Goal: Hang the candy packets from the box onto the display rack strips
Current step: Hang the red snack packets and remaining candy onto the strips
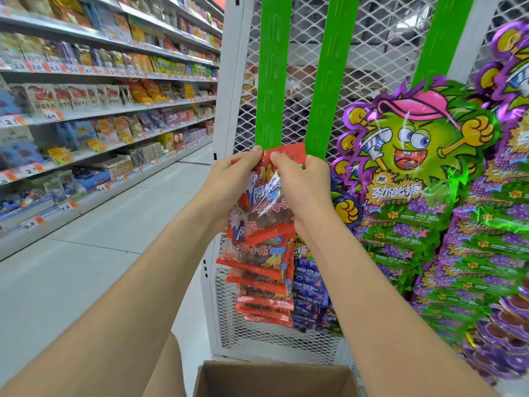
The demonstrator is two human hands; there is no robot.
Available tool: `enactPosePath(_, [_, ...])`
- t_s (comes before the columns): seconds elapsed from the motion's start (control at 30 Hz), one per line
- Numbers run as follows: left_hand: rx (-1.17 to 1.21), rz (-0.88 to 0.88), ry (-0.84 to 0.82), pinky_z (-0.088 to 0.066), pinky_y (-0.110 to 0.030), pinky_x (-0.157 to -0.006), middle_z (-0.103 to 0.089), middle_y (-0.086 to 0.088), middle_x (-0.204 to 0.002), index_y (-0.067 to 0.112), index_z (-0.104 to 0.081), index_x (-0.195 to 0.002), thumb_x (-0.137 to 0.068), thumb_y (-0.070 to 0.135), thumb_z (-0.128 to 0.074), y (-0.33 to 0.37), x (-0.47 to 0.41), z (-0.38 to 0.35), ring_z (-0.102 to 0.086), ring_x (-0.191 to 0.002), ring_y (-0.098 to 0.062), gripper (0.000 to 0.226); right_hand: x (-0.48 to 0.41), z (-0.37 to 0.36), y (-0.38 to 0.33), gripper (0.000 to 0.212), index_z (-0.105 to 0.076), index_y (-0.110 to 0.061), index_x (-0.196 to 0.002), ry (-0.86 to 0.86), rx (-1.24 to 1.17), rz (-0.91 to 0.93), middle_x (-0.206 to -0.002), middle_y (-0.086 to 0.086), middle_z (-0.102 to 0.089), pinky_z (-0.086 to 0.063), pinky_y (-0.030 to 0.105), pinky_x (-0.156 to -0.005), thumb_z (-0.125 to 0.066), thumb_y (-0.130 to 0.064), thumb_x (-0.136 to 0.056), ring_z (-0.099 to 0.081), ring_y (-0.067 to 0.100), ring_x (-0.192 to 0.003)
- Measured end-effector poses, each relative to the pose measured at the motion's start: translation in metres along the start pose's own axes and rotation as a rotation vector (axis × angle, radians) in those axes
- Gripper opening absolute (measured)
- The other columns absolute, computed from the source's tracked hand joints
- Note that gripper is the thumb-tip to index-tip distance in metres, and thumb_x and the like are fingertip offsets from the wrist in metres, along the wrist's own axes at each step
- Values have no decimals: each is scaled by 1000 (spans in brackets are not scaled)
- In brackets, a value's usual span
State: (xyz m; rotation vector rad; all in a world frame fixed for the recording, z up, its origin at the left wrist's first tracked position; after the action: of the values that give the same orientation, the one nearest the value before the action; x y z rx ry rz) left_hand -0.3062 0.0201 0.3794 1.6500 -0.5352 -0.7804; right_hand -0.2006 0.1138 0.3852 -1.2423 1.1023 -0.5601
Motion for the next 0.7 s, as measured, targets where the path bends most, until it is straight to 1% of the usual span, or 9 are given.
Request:
enactPosePath(0.1, [16,9,-58,-59,-49,-100,-81,-13,-109,14,-81,-110,-100,50,-67,2,1,-5,-78,-103,-31,40,-6,0,-4,33,-48,-24,-60,-11,-16,-27,-54,-12,-45,-39,36,-60,-72,-33,-82,-44,16,-57])
enactPosePath(0.23, [28,-3,-98,-61,-47,-94,-80,-17,-104,15,-82,-96,-103,35,-68,-1,-1,-6,-78,-94,-32,26,-7,1,0,20,-57,-25,-64,-49,29,-75,-63,-3,-58,-54,48,-66,-71,-38,-71,-63,24,-66])
enactPosePath(0.27, [29,5,-106,-63,-45,-91,-80,-16,-101,14,-81,-94,-103,32,-67,-1,-1,-6,-78,-90,-30,24,-6,0,4,16,-61,-26,-69,-72,19,-101,-69,4,-64,-58,55,-71,-71,-38,-70,-71,31,-74])
enactPosePath(0.33, [29,20,-107,-64,-40,-85,-81,-13,-98,12,-79,-95,-103,28,-66,0,-1,-7,-78,-85,-27,23,-5,0,7,15,-66,-25,-76,-108,-4,-144,-81,14,-73,-58,62,-81,-72,-37,-69,-74,42,-91])
enactPosePath(0.37, [31,30,-103,-64,-39,-83,-81,-12,-97,11,-78,-97,-103,27,-66,1,-2,-7,-78,-85,-26,22,-6,1,7,15,-68,-24,-78,-117,-2,-155,-81,12,-73,-58,61,-83,-72,-36,-69,-75,41,-92])
enactPosePath(0.43, [49,55,-114,-64,-38,-81,-80,-12,-98,8,-77,-102,-104,27,-65,2,-2,-9,-78,-86,-26,23,-9,4,5,22,-72,-16,-80,-128,8,-154,-78,7,-68,-59,54,-77,-72,-35,-71,-73,31,-81])
enactPosePath(0.53, [83,91,-184,-66,-39,-85,-79,-15,-106,5,-74,-111,-107,26,-61,1,-1,-11,-77,-92,-27,26,-11,6,7,26,-73,-8,-86,-158,17,-135,-80,8,-65,-50,39,-72,-73,-32,-76,-64,25,-75])
enactPosePath(0.63, [113,122,-186,-65,-36,-83,-79,-15,-109,4,-72,-119,-107,27,-61,-1,1,-10,-77,-94,-26,29,-8,9,5,37,-69,2,-89,-154,56,-68,-81,14,-71,-55,42,-73,-73,-34,-81,-68,30,-75])
enactPosePath(0.7, [118,146,-165,-65,-35,-79,-79,-13,-105,5,-73,-119,-105,29,-63,-1,1,-9,-77,-93,-26,30,-5,13,1,38,-70,-2,-92,-118,129,8,-88,14,-75,-60,49,-77,-73,-40,-84,-72,36,-84])
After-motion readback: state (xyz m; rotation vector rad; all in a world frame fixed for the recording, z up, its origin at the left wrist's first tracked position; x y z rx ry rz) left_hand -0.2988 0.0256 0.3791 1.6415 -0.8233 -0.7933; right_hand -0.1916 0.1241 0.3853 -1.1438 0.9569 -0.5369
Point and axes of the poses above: each hand's wrist, its own x-axis away from the middle knuckle, its own z-axis out of the back of the hand, y = z × x, the point moved 6 cm from there along -x, towards the middle knuckle
